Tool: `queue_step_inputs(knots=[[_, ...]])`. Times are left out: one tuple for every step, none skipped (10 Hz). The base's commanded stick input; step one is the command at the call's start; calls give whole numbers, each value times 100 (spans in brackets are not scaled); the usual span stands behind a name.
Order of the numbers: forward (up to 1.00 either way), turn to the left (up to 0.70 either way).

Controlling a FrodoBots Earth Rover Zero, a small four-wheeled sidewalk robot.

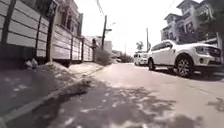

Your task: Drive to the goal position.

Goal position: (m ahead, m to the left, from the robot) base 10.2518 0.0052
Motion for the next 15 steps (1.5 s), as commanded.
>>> queue_step_inputs(knots=[[100, 0], [100, 0], [100, 0], [100, 0], [100, 0], [100, 0], [100, 0], [100, 0], [100, 0], [100, 0], [100, 0], [100, 0], [100, 0], [100, 0], [100, 0]])
